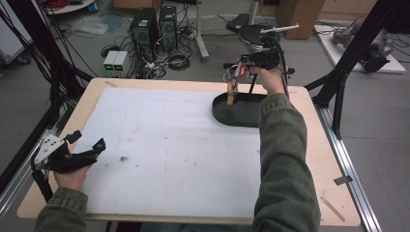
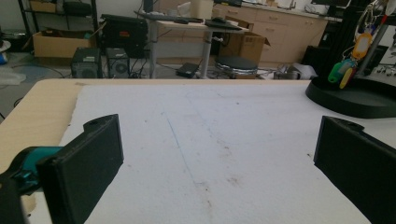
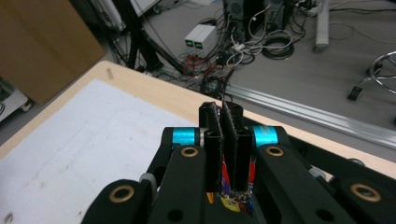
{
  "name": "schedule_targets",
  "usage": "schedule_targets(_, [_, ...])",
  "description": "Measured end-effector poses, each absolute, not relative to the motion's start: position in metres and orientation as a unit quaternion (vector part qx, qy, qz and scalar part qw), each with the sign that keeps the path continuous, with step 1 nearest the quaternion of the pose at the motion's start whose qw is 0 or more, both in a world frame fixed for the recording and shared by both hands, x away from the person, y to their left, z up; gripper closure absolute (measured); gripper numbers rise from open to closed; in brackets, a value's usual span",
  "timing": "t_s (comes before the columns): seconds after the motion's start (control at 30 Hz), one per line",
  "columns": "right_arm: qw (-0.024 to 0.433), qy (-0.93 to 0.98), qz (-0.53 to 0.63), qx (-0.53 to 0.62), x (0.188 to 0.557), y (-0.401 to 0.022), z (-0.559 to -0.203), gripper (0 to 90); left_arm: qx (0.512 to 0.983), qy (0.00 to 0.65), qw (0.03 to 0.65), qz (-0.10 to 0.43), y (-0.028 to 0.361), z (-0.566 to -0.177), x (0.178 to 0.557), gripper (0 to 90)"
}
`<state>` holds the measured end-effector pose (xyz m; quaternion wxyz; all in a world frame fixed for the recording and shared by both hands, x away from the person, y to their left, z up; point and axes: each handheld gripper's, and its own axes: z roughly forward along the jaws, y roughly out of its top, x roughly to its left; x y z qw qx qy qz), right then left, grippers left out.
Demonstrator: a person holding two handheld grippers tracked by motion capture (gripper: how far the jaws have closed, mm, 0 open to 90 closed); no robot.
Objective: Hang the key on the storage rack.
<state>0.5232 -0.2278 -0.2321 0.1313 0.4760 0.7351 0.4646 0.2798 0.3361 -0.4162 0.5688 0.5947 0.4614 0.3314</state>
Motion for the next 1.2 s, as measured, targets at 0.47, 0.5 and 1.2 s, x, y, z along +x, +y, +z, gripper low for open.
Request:
schedule_targets(0.47, [0.133,0.74,0.451,0.481,0.529,-0.218,-0.241,87.2,0.595,0.462,0.57,0.329,0.335,-0.417,0.281,1.9])
schedule_targets(0.5, [0.133,0.74,0.451,0.481,0.529,-0.218,-0.241,87.2,0.594,0.462,0.57,0.329,0.335,-0.417,0.281,1.9])
schedule_targets(1.2, [0.124,0.74,0.45,0.484,0.521,-0.21,-0.238,45.0,0.593,0.46,0.574,0.327,0.334,-0.417,0.282,1.8])
